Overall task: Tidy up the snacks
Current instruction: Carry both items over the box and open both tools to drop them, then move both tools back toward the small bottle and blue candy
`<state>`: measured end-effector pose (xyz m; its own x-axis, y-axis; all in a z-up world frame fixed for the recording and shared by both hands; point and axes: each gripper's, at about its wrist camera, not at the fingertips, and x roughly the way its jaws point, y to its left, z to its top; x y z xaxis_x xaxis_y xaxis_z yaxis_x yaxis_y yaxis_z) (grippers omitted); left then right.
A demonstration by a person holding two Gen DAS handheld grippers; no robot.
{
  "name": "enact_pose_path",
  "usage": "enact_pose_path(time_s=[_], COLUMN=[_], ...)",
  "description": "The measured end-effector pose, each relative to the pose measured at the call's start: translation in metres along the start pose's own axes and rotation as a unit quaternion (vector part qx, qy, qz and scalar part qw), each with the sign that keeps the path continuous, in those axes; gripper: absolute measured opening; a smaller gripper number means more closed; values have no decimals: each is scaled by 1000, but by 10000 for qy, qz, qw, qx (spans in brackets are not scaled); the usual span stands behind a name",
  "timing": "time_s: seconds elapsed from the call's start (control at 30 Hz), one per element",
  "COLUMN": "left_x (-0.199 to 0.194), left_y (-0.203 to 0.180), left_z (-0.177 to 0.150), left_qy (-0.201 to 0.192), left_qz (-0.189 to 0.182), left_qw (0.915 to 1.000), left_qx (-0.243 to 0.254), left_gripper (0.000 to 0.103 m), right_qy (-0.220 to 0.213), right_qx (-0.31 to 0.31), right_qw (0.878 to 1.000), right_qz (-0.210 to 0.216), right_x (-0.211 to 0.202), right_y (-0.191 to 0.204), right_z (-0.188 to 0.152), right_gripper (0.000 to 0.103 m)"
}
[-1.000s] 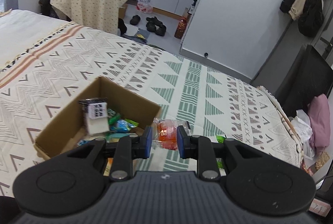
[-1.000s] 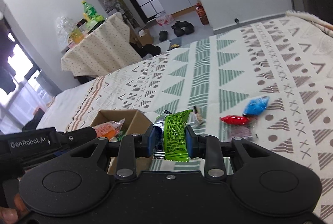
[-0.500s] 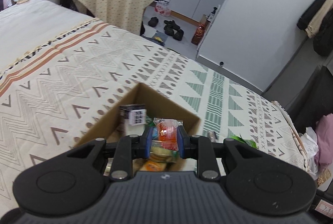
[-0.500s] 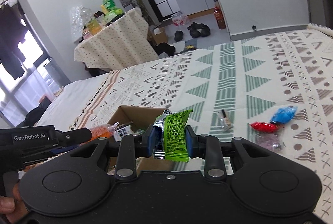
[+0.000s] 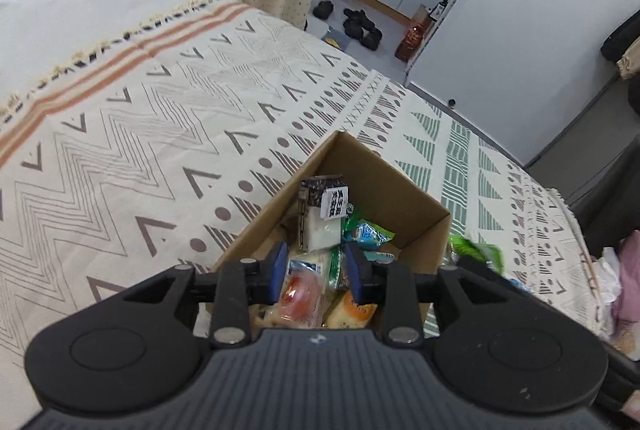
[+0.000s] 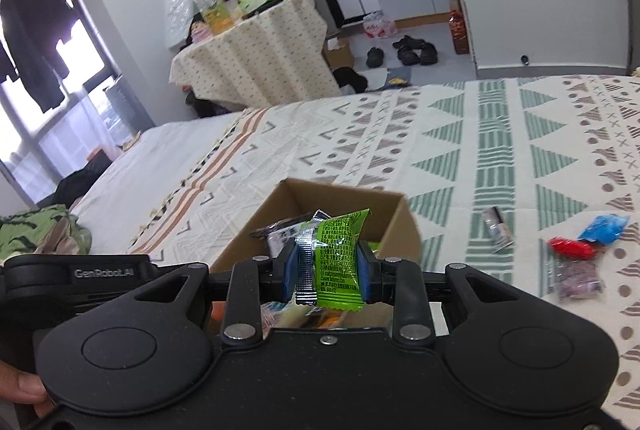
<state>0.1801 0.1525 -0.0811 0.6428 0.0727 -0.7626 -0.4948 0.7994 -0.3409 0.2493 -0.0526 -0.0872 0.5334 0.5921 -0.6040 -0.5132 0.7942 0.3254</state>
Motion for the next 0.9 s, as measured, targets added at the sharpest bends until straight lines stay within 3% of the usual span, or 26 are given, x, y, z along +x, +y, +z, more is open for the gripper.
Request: enact_pose_path(time_s=[0.17, 0.27, 0.37, 0.4, 0.43, 0.77, 0.9], left_x=[-5, -6, -7, -8, -9, -10, -8], left_y=[8, 10, 10, 9, 9, -10, -25], left_z=[7, 10, 10, 10, 9, 2, -4], left_qy=[-18, -13, 14, -1, -18, 57, 132], left_qz=[2, 2, 59, 66, 77, 83, 182], left_qw=[10000, 10000, 10000, 10000, 10000, 9999, 9995], left_qx=[-34, -76, -53, -56, -56, 52, 206], left_gripper=[51, 55, 68, 74, 77, 97, 98], right_qy=[151, 175, 200, 194, 144, 173, 177], right_qx=[-23, 17, 214, 246, 235, 481, 547], right_qw=[9999, 9998, 9995, 9993, 9995, 9986, 9982], right_qz=[-1, 19, 137, 191, 184, -119, -145], right_x=[9, 11, 12, 11, 8, -14, -21], right_y=[11, 14, 12, 12, 11, -20, -31], right_z=[-2, -3, -1, -1, -2, -1, -1], right_gripper=[29, 30, 44, 55, 58, 58, 60])
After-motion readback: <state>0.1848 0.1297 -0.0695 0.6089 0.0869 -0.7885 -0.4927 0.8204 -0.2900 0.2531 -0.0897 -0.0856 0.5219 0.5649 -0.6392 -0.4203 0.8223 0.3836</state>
